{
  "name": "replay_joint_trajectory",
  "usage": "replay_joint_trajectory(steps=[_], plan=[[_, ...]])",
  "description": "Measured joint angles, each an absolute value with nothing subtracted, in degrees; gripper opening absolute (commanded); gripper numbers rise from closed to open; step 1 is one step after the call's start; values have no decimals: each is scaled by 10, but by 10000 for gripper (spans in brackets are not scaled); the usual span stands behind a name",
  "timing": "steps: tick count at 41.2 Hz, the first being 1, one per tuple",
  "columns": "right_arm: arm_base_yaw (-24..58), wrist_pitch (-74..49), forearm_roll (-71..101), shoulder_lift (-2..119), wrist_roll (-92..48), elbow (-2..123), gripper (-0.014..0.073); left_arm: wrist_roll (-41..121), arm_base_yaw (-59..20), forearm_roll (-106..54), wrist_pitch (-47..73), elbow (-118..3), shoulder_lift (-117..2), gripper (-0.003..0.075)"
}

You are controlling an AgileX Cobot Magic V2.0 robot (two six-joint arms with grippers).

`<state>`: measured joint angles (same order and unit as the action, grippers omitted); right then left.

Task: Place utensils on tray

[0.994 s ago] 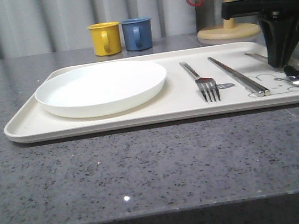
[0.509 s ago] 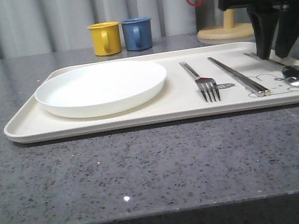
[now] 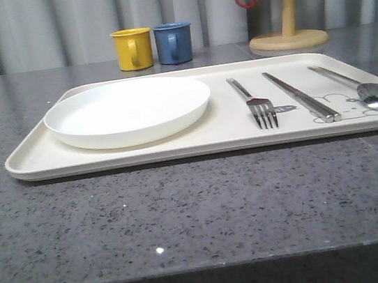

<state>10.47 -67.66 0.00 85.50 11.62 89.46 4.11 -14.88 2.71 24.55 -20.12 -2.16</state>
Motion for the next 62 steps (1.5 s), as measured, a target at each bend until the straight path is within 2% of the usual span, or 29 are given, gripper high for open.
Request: replay_joint_trajectory(steps=[2,5,16,26,32,40,51,62], plan=[[105,-681,0,841,111,895,-41,41,-149,27,246,-201,-22,-19],[105,-683,-3,825,104,893,-120,41,-149,27,246,-201,-22,-19],[105,-631,-4,732,90,790,-113,41,-149,27,246,-201,-22,-19],[105,-474,-5,574,44,564,-113,41,-149,27,246,-201,-22,-19],[105,-355,-8,451,35,408,-113,41,-149,27,246,-201,-22,-19],[105,-256,-8,288,33,252,-113,41,-149,27,246,-201,-22,-19],[105,-203,-10,124,31,198,-113,41,-149,27,246,-201,-22,-19],[105,-203,-10,103,31,198,-113,41,-149,27,246,-201,-22,-19]])
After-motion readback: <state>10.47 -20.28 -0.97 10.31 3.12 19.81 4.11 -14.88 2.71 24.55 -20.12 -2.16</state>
